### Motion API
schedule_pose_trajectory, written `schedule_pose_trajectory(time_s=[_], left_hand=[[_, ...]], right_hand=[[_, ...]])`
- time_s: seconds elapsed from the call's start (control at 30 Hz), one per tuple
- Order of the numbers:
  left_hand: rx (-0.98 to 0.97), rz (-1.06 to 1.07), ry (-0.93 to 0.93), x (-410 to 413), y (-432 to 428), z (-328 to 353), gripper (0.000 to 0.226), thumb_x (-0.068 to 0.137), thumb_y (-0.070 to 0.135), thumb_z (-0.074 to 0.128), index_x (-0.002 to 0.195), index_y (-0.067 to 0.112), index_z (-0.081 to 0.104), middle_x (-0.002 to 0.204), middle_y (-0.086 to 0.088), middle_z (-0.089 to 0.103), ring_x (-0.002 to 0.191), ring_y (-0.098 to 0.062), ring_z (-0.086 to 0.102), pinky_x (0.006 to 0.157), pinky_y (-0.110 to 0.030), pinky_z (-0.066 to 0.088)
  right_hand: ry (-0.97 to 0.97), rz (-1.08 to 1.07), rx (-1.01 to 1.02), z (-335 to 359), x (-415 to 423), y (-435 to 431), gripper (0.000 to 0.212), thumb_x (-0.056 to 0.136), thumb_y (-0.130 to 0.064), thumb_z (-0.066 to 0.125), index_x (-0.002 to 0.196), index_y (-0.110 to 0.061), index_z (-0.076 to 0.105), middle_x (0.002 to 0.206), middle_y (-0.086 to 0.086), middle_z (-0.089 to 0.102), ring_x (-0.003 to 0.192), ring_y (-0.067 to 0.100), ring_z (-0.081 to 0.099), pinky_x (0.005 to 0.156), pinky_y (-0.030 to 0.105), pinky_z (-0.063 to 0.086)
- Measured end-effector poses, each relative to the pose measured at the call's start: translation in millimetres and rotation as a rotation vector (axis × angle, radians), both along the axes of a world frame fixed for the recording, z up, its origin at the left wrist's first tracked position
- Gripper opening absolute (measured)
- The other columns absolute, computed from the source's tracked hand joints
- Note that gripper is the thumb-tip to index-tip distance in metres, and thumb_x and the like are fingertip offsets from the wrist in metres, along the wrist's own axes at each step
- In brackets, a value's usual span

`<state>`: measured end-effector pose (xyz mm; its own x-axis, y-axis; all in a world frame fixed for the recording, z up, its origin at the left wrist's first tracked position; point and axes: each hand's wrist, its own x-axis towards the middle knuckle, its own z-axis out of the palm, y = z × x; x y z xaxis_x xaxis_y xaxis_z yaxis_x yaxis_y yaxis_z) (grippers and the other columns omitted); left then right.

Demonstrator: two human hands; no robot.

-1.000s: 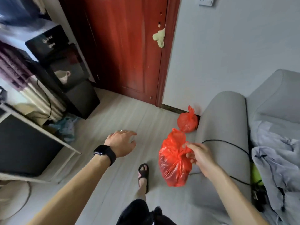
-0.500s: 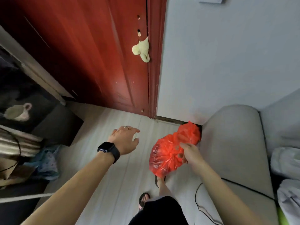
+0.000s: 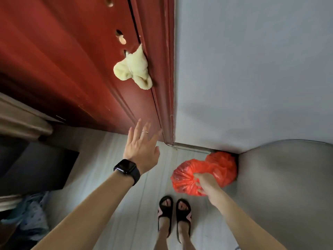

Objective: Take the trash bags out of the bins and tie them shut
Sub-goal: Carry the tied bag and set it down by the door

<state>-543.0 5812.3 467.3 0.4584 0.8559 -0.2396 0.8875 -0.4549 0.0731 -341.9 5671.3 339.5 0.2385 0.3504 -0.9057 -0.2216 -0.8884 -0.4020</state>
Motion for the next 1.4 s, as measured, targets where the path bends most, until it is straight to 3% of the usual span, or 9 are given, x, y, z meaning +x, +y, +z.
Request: schedule_pose_trajectory(time_s=[0.17, 0.37, 0.53, 0.67, 0.73, 0.93, 1.13, 1.23, 1.4], left_hand=[[0.21, -0.142, -0.048, 26.3, 49.5, -69.7, 0.078, 0.083, 0.026, 0.058, 0.153, 0.035, 0.024, 0.165, -0.006, -0.001, 0.15, -0.038, 0.003, 0.116, -0.062, 0.014], [0.38, -0.215, 0.012, 27.3, 89.9, -152.1, 0.095, 0.078, 0.023, 0.06, 0.157, 0.032, 0.009, 0.164, -0.003, -0.014, 0.151, -0.035, -0.004, 0.115, -0.065, 0.006], [0.464, -0.246, -0.018, 22.1, 103.4, -190.1, 0.1, 0.075, 0.018, 0.06, 0.156, 0.034, 0.004, 0.162, -0.003, -0.022, 0.149, -0.042, -0.006, 0.115, -0.066, 0.006], [0.475, -0.244, -0.05, 23.3, 106.5, -203.4, 0.102, 0.075, 0.019, 0.062, 0.156, 0.033, 0.002, 0.16, -0.003, -0.027, 0.148, -0.044, -0.01, 0.116, -0.064, 0.001], [0.47, -0.239, -0.045, 23.8, 106.4, -206.3, 0.101, 0.076, 0.019, 0.061, 0.156, 0.032, 0.002, 0.16, -0.003, -0.028, 0.148, -0.044, -0.011, 0.115, -0.064, 0.0], [0.375, -0.211, 0.003, 22.7, 98.0, -188.4, 0.101, 0.075, 0.017, 0.059, 0.156, 0.034, 0.0, 0.161, -0.003, -0.026, 0.15, -0.038, -0.009, 0.116, -0.062, 0.0], [-0.097, -0.098, 0.224, 29.4, 65.4, -126.0, 0.078, 0.093, 0.029, 0.042, 0.154, 0.039, -0.005, 0.163, -0.001, -0.021, 0.151, -0.024, -0.011, 0.119, -0.057, -0.008], [-0.254, -0.011, 0.232, 28.0, 44.4, -76.1, 0.065, 0.096, 0.036, 0.035, 0.155, 0.033, 0.007, 0.163, -0.001, 0.015, 0.152, -0.023, 0.0, 0.117, -0.059, -0.011], [-0.418, 0.124, 0.151, 6.1, 8.9, 18.5, 0.06, 0.097, 0.039, 0.034, 0.154, 0.034, 0.015, 0.159, -0.002, 0.029, 0.149, -0.024, 0.017, 0.116, -0.061, -0.012]], right_hand=[[0.002, -0.124, 0.045, -72.6, 5.4, 45.6, 0.016, 0.089, -0.024, 0.064, 0.099, -0.012, 0.068, 0.099, 0.003, 0.068, 0.097, 0.019, 0.064, 0.082, 0.038, 0.054], [-0.071, -0.195, 0.089, -167.7, 17.0, 92.9, 0.037, 0.068, -0.037, 0.068, 0.086, -0.005, 0.073, 0.094, 0.016, 0.071, 0.087, 0.027, 0.064, 0.08, 0.041, 0.049], [-0.116, -0.264, 0.07, -223.1, 23.6, 112.1, 0.012, 0.086, -0.025, 0.069, 0.08, -0.014, 0.068, 0.106, 0.018, 0.072, 0.099, 0.032, 0.067, 0.08, 0.037, 0.046], [-0.154, -0.24, 0.038, -331.0, 53.0, 118.4, 0.072, 0.051, -0.056, 0.069, 0.1, -0.003, 0.072, 0.1, 0.015, 0.072, 0.096, 0.032, 0.068, 0.096, 0.047, 0.053], [-0.156, -0.224, 0.017, -356.6, 56.1, 117.3, 0.075, 0.049, -0.054, 0.07, 0.104, -0.003, 0.071, 0.103, 0.015, 0.073, 0.099, 0.033, 0.069, 0.097, 0.049, 0.053], [-0.293, 0.11, -0.01, -241.4, 19.8, 117.3, 0.02, 0.086, -0.032, 0.061, 0.09, -0.013, 0.067, 0.097, 0.013, 0.068, 0.098, 0.027, 0.062, 0.088, 0.036, 0.048], [-0.425, 0.623, 0.107, -91.3, 8.4, 116.3, 0.024, 0.092, -0.021, 0.046, 0.067, -0.02, 0.046, 0.091, 0.002, 0.056, 0.089, 0.021, 0.054, 0.071, 0.027, 0.03], [-0.539, 0.849, 0.207, 5.7, 3.8, 121.6, 0.023, 0.094, -0.026, 0.044, 0.093, -0.021, 0.067, 0.111, 0.006, 0.07, 0.107, 0.029, 0.063, 0.088, 0.032, 0.045], [-0.682, 1.016, 0.419, 151.1, -16.1, 117.8, 0.031, 0.093, -0.033, 0.051, 0.112, -0.019, 0.07, 0.116, 0.009, 0.07, 0.111, 0.031, 0.061, 0.093, 0.038, 0.049]])
